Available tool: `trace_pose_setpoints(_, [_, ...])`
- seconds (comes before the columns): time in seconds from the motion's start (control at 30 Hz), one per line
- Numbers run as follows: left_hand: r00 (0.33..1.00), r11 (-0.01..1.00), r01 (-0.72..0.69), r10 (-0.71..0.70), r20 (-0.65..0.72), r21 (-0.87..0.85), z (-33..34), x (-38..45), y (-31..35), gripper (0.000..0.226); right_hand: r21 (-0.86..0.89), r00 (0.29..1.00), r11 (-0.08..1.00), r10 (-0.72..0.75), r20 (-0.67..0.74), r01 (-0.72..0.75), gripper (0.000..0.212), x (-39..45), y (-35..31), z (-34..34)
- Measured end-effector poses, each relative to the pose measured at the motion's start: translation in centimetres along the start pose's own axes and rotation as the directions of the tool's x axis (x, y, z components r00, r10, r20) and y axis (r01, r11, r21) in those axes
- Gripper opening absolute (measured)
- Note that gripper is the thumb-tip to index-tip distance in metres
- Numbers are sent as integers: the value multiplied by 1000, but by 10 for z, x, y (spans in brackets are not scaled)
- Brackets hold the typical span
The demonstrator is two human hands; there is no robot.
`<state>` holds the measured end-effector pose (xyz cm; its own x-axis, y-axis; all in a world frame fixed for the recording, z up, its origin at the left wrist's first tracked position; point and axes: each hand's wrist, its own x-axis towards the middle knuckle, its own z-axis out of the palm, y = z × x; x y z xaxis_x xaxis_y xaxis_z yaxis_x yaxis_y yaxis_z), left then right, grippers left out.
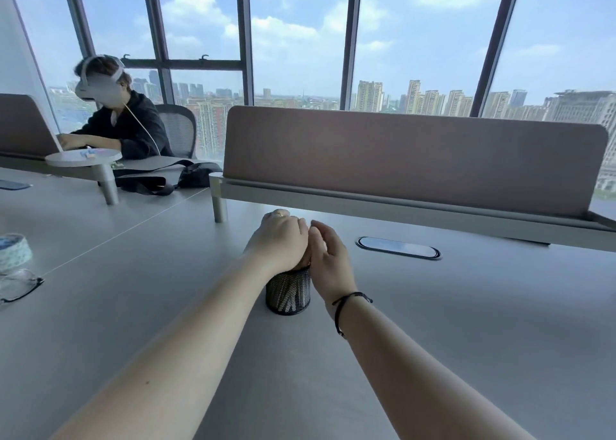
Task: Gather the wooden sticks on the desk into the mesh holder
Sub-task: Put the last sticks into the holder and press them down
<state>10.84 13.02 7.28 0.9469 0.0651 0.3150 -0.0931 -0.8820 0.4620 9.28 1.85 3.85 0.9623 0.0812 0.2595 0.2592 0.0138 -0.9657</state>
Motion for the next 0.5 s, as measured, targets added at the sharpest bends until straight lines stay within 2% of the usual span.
trace_pose_setpoints(0.07, [993, 982, -9, -13, -113, -189, -6, -5, -2, 39, 116, 997, 992, 42, 68, -50, 53, -9, 4, -7])
trace_pose_setpoints(0.1, [986, 941, 1, -58, -156, -339, -10, -9, -4, 37, 158, 994, 984, 71, 81, -83, 63, -15, 9, -12])
trace_pose_setpoints(0.13, [974, 843, 23, -140, -178, -537, -13, -11, -8, 35, 177, 990, 977, 105, 90, -119, 70, -22, 15, -17])
trace_pose_setpoints(0.17, [956, 656, 45, -247, -159, -753, -16, -13, -13, 35, 166, 986, 974, 135, 99, -151, 72, -30, 23, -23])
trace_pose_setpoints(0.2, [933, 430, 80, -350, -85, -900, -17, -16, -21, 41, 126, 982, 977, 161, 96, -173, 71, -39, 30, -28])
trace_pose_setpoints(0.23, [913, 250, 119, -408, 7, -961, -14, -21, -28, 48, 65, 981, 982, 175, 82, -180, 69, -47, 37, -31])
trace_pose_setpoints(0.27, [904, 157, 155, -420, 76, -975, -8, -28, -33, 55, 7, 983, 985, 171, 63, -172, 68, -53, 43, -33])
trace_pose_setpoints(0.37, [917, 93, 225, -356, 179, -970, 23, -52, -39, 70, -104, 990, 988, 121, 70, -113, 64, -63, 50, -30])
trace_pose_setpoints(0.5, [958, 123, 257, -162, 236, -959, 45, -82, -17, 91, -285, 999, 958, 45, 13, -40, 65, -74, 51, -28])
